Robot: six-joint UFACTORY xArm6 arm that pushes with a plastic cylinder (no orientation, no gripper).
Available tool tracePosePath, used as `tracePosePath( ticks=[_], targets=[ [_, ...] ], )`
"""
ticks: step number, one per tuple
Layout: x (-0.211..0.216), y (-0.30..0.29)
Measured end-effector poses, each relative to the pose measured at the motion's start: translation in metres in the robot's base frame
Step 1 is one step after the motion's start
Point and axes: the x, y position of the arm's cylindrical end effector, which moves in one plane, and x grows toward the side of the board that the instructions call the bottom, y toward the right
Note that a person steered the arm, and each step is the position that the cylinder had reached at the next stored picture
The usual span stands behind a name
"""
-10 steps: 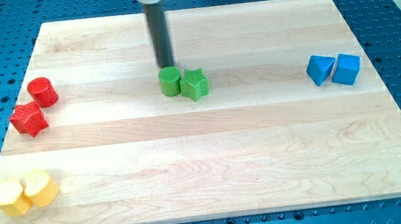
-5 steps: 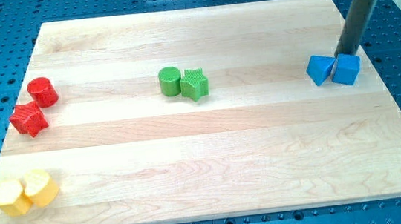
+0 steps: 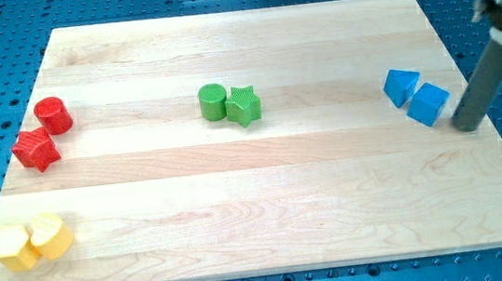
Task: Push the blue cube into the blue triangle
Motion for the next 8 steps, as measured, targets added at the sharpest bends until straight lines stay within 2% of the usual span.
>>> tracePosePath(
  ticks=[1,4,5,8],
  targets=[
    [-0.009,-0.027],
    [-0.02,-0.025],
    [-0.037,-0.025],
    [0.007,-0.034]
  ],
)
